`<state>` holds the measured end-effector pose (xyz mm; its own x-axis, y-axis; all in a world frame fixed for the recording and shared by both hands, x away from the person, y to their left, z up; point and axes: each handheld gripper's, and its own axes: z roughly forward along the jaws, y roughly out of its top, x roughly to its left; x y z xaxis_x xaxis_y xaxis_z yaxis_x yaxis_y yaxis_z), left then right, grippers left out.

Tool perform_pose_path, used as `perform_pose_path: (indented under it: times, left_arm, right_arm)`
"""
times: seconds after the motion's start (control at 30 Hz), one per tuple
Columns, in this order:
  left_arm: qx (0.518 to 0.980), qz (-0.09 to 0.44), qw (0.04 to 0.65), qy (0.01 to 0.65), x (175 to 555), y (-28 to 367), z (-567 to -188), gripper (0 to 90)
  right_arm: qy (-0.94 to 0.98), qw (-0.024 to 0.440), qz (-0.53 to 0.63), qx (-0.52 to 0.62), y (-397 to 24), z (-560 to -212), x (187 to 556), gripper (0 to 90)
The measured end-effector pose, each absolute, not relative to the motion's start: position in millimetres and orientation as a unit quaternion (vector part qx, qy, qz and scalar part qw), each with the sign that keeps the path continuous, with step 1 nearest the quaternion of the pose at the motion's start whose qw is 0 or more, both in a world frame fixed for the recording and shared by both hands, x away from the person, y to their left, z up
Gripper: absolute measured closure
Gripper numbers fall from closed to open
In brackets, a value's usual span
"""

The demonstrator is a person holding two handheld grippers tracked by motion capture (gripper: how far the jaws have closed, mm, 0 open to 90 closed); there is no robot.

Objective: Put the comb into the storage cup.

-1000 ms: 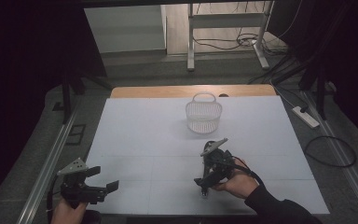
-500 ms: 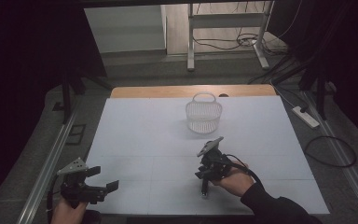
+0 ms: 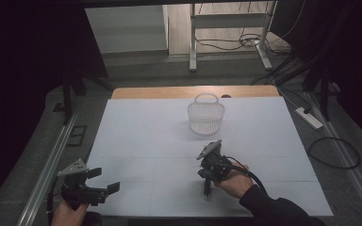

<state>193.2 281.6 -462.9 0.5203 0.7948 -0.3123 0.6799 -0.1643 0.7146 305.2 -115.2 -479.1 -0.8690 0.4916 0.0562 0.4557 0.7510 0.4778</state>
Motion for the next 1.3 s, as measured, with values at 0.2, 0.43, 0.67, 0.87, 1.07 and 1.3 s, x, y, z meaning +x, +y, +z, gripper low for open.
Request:
perform_pose_path:
  times: [0.2,0.43,0.67,0.87,1.07,1.3]
  left_arm:
    - [0.761,0.068,0.427,0.485,193,281,-463,0.0]
    - [0.762,0.069,0.426,0.483,193,281,-463,0.0]
    - [0.762,0.07,0.427,0.482,193,280,-462,0.0]
    - [0.762,0.07,0.427,0.482,193,281,-462,0.0]
    - [0.762,0.07,0.427,0.482,193,280,-462,0.1]
    - [0.762,0.07,0.426,0.483,192,280,-462,0.1]
  right_arm:
    - [0.938,0.032,0.236,0.253,-114,-490,305,89.4]
    - [0.942,0.021,0.223,0.251,-111,-502,301,89.4]
    - [0.945,0.02,0.215,0.247,-110,-506,299,89.5]
    - [0.945,0.022,0.21,0.248,-114,-506,299,89.4]
    - [0.944,0.017,0.211,0.254,-122,-505,299,89.4]
    - [0.942,0.01,0.211,0.261,-133,-504,298,89.4]
